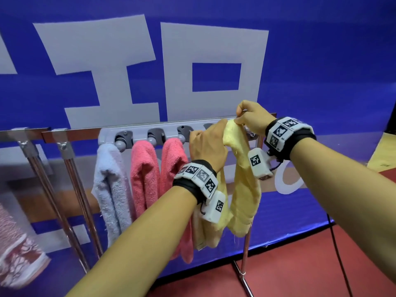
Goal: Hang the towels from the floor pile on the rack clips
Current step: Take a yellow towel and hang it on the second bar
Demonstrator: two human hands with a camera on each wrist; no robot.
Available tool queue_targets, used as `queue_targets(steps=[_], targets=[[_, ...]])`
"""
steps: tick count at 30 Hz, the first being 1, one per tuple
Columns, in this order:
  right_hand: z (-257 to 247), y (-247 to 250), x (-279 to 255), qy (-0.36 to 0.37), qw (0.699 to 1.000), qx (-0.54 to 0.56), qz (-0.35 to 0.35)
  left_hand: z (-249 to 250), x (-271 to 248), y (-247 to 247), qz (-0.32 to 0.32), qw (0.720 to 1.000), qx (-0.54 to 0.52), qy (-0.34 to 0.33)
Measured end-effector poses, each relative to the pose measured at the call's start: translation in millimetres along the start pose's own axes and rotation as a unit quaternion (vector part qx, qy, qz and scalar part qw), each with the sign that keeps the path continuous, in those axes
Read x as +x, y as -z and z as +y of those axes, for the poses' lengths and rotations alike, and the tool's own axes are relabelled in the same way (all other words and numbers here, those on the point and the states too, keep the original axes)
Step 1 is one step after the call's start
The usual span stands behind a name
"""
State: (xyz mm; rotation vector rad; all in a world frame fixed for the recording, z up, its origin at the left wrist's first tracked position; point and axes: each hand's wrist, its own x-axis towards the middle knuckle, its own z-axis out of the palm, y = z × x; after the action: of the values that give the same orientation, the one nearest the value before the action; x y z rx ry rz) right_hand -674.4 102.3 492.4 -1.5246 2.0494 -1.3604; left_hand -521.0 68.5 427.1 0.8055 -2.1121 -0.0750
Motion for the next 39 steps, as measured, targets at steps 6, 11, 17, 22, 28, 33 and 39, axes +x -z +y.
queue_targets(steps=[6, 11, 17, 22, 28, 33, 39], targets=[[24, -19, 3, 0.037, 0.956, -0.286, 0.046, 5, 5, -22, -0.081, 0.99, 0.112, -0.041], [37, -18, -15, 0.066, 0.961, -0.247, 0.109, 2, -1, -20, -0.09, 0.989, 0.088, -0.08], [35, -7, -40, 0.091, 0.973, -0.207, 0.053, 5, -1, 2, -0.182, 0.976, 0.074, -0.097], [3, 0, -60, 0.129, 0.975, -0.165, 0.073, -1, -9, 31, -0.166, 0.983, 0.021, -0.078], [-41, -31, -90, 0.17, 0.972, -0.161, 0.022, -30, -30, 84, -0.156, 0.985, -0.01, -0.072], [-82, -85, -118, 0.206, 0.963, -0.167, -0.047, -70, -58, 143, -0.148, 0.986, 0.053, -0.059], [-127, -170, -152, 0.248, 0.941, -0.193, -0.123, -141, -120, 212, -0.192, 0.971, 0.139, 0.023]])
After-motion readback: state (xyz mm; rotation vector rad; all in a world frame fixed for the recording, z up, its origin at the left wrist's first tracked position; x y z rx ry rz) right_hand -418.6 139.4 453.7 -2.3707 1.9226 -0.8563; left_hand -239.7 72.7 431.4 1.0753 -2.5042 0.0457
